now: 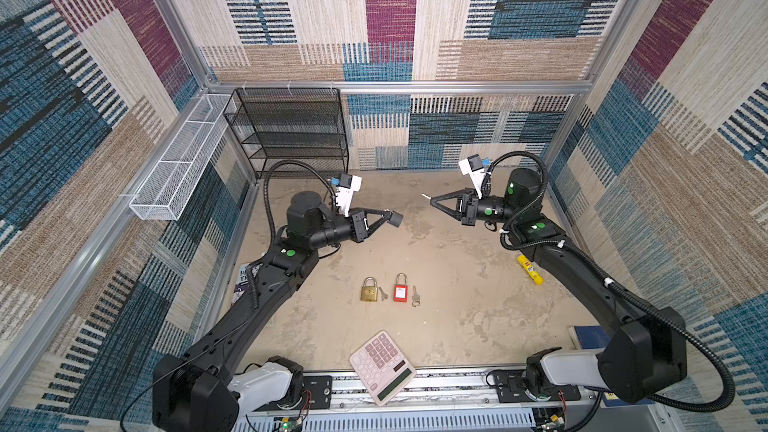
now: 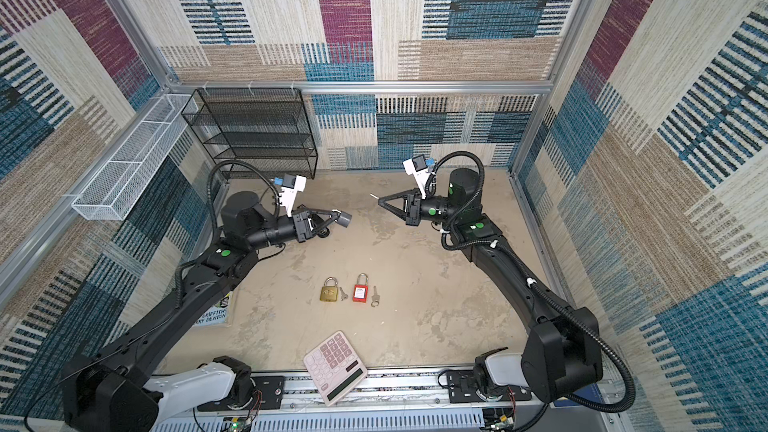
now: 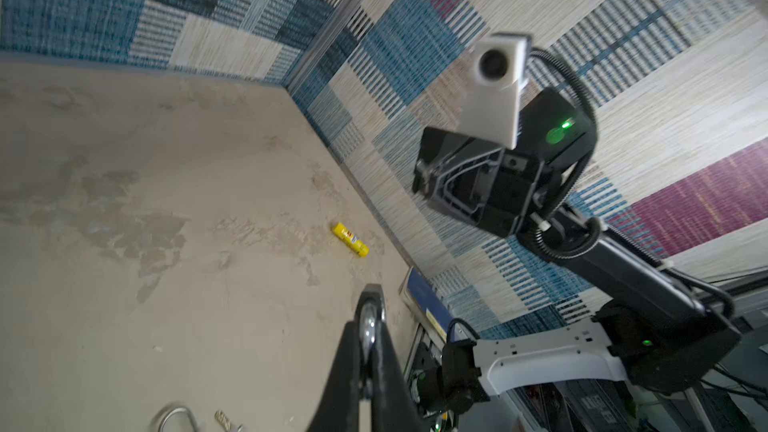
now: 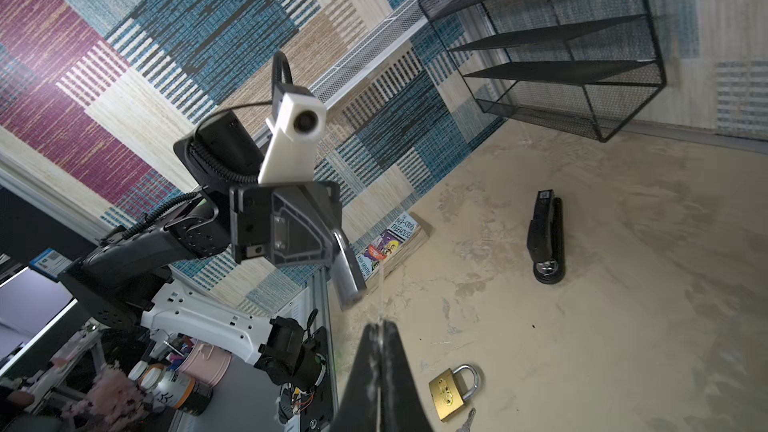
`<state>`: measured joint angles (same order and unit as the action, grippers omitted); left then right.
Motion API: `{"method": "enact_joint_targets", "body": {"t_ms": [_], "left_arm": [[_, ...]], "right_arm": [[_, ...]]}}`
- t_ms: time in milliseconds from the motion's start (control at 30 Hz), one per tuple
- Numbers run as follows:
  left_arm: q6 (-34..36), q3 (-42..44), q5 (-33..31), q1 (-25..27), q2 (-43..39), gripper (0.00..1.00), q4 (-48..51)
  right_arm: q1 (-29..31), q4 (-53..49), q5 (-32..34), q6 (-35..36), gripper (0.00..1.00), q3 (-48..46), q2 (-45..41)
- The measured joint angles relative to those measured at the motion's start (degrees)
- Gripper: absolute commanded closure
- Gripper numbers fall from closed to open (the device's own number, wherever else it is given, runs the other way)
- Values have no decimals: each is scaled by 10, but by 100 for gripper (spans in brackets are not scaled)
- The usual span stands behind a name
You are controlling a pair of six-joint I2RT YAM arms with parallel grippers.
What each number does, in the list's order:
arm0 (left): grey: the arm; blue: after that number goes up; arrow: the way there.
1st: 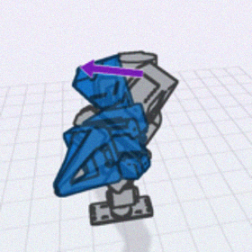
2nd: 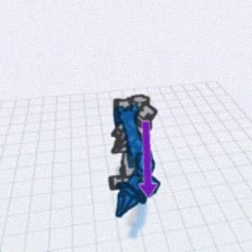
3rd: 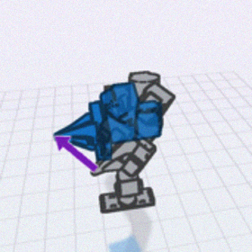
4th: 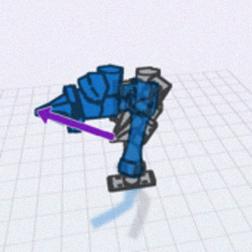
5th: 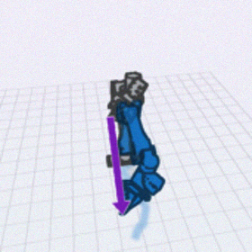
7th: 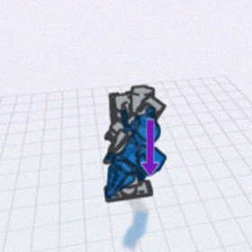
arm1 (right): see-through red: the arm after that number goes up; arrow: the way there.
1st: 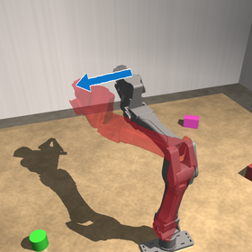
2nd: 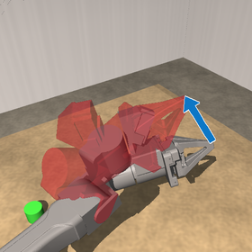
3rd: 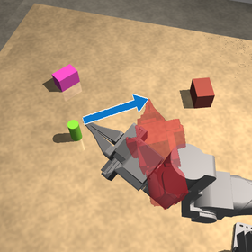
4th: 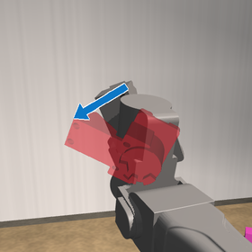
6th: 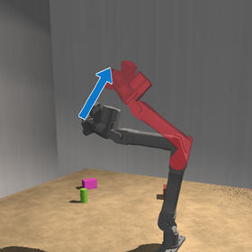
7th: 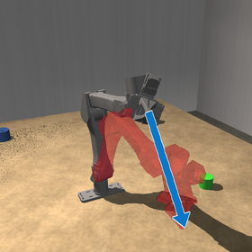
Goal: Lock with the key
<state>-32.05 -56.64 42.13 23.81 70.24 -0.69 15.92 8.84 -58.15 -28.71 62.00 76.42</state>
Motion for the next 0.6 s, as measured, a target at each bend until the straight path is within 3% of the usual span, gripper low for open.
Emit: {"method": "enact_joint_targets", "body": {"t_ms": [167,400,600], "left_arm": [[69,-26,-13,52,96,100,98],[162,-142,-34,130,258,100,251],[212,-201,-45,173,346,100,314]], "right_arm": [[-20,8,9,-7,100,-4,-9],[-52,4,17,-9,100,-5,-19],[-67,2,17,-10,100,-8,-31]]}}
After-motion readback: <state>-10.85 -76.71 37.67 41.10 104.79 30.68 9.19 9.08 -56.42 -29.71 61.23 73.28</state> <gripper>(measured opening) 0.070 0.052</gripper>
